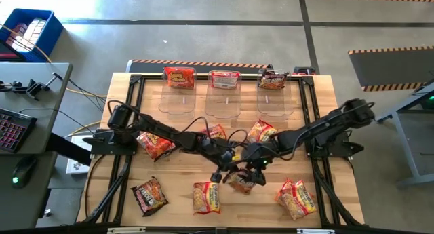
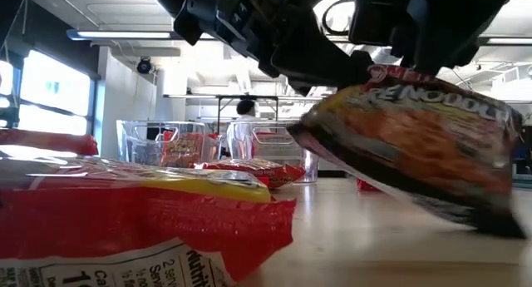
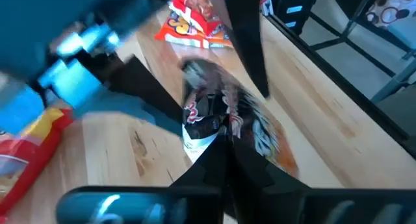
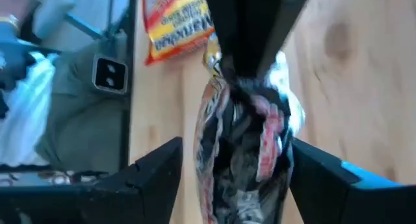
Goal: Sort Maruchan noodles
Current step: Put the black noodle pack into the right transparent bin
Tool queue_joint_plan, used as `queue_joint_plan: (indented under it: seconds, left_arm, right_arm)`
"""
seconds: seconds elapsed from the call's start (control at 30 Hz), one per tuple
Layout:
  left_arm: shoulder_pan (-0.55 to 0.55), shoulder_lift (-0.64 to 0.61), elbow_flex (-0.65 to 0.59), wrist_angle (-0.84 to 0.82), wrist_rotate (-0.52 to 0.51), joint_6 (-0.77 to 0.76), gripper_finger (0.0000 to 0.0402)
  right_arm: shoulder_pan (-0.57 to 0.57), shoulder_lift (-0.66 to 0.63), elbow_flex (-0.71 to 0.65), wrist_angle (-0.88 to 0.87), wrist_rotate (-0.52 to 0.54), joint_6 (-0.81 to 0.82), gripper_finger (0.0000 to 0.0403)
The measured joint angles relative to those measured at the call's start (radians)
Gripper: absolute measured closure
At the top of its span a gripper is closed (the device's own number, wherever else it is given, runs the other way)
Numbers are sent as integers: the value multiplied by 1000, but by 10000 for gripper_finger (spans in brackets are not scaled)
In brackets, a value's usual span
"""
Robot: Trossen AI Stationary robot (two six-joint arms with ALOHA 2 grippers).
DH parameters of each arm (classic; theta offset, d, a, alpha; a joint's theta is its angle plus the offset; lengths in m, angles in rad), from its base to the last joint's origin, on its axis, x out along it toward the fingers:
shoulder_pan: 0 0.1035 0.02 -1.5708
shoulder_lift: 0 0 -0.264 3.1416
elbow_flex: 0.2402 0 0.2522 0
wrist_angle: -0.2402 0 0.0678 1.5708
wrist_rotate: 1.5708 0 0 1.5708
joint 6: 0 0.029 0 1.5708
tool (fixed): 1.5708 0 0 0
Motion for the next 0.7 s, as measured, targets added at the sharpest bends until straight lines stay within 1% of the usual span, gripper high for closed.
queue_joint_plan:
  seconds: [0.2, 0.3, 0.4, 0.5, 0.57, 0.7]
  left_arm:
    - [0, -3, 0, 2, -14, -7, 401]
    - [1, -6, 0, 1, -14, -7, 401]
    - [1, -12, 0, 1, -13, -2, 401]
    - [1, -12, 1, 1, -13, 1, 401]
    - [1, -12, 1, 1, -12, 1, 401]
    - [0, -12, 1, 1, -11, 0, 401]
  right_arm:
    - [20, 13, 0, -30, 71, 72, 169]
    - [49, 30, 0, 14, 82, 101, 179]
    - [82, 52, 0, 53, 142, 122, 182]
    - [122, 52, -2, 65, 251, 118, 183]
    - [145, 50, -26, 123, 318, 129, 183]
    - [190, 50, -127, 360, 441, 214, 183]
